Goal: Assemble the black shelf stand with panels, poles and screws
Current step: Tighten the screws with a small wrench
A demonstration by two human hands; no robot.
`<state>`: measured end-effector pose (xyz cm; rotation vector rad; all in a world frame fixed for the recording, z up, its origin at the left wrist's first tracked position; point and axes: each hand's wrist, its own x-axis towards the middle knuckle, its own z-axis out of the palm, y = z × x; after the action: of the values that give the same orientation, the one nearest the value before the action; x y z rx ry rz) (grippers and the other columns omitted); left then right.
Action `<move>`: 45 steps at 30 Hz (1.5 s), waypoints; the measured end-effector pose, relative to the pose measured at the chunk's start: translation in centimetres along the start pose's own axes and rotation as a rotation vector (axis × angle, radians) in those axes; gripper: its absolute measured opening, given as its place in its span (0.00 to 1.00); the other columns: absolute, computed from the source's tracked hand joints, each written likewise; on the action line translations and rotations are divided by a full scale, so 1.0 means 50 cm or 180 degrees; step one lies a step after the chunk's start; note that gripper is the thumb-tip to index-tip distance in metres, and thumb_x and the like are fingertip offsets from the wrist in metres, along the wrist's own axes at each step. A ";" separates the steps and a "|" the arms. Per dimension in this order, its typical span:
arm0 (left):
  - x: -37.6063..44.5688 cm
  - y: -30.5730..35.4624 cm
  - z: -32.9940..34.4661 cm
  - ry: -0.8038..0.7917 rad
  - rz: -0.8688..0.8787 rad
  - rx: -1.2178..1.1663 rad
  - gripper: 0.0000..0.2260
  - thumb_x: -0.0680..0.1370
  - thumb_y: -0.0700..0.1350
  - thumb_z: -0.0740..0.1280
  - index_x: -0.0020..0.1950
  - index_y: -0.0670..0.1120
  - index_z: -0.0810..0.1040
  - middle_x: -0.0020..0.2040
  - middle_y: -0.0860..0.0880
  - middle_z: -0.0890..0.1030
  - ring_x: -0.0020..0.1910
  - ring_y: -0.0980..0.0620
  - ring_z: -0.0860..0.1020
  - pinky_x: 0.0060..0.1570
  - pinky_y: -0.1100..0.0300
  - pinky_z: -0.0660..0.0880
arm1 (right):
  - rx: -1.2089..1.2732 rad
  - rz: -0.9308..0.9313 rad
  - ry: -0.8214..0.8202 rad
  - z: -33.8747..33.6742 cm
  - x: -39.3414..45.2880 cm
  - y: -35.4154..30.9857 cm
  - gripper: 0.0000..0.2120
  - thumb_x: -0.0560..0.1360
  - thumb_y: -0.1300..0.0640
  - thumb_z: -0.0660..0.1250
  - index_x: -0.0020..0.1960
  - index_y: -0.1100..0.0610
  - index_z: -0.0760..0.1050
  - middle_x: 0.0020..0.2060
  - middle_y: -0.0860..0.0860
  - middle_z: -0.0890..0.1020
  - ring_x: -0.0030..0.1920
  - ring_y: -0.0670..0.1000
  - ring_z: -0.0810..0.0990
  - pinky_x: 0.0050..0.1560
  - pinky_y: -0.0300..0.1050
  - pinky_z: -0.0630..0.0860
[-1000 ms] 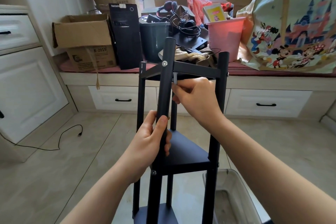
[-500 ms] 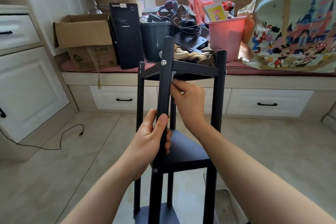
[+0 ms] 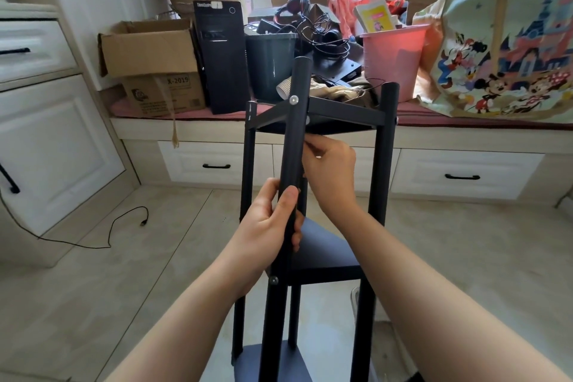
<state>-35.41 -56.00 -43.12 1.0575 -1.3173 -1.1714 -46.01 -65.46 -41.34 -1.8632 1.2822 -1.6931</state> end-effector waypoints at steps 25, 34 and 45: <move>-0.021 0.006 -0.015 0.0160 -0.0151 0.0434 0.07 0.79 0.44 0.70 0.57 0.49 0.80 0.49 0.49 0.87 0.48 0.53 0.84 0.49 0.64 0.80 | 0.1893 0.1421 -0.1408 -0.112 -0.035 -0.079 0.06 0.78 0.62 0.67 0.46 0.60 0.83 0.44 0.53 0.86 0.51 0.53 0.85 0.58 0.51 0.80; -0.105 -0.049 -0.031 0.1344 -0.0096 0.1125 0.16 0.77 0.48 0.73 0.64 0.54 0.78 0.55 0.57 0.80 0.56 0.59 0.77 0.50 0.64 0.74 | 0.1808 0.1379 -0.1155 -0.090 -0.038 -0.091 0.05 0.78 0.63 0.67 0.46 0.61 0.82 0.43 0.53 0.85 0.48 0.50 0.85 0.49 0.46 0.83; -0.168 -0.163 0.051 0.1315 -0.1036 -0.0035 0.12 0.81 0.56 0.64 0.59 0.51 0.77 0.54 0.51 0.82 0.53 0.53 0.82 0.52 0.61 0.76 | 0.1683 0.1376 -0.1109 -0.085 -0.044 -0.093 0.05 0.78 0.62 0.68 0.50 0.62 0.82 0.47 0.55 0.85 0.51 0.51 0.84 0.51 0.47 0.83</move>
<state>-37.46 -48.61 -52.33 1.4541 -0.8356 -1.1134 -47.80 -59.84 -38.21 -1.3681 0.8974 -1.2507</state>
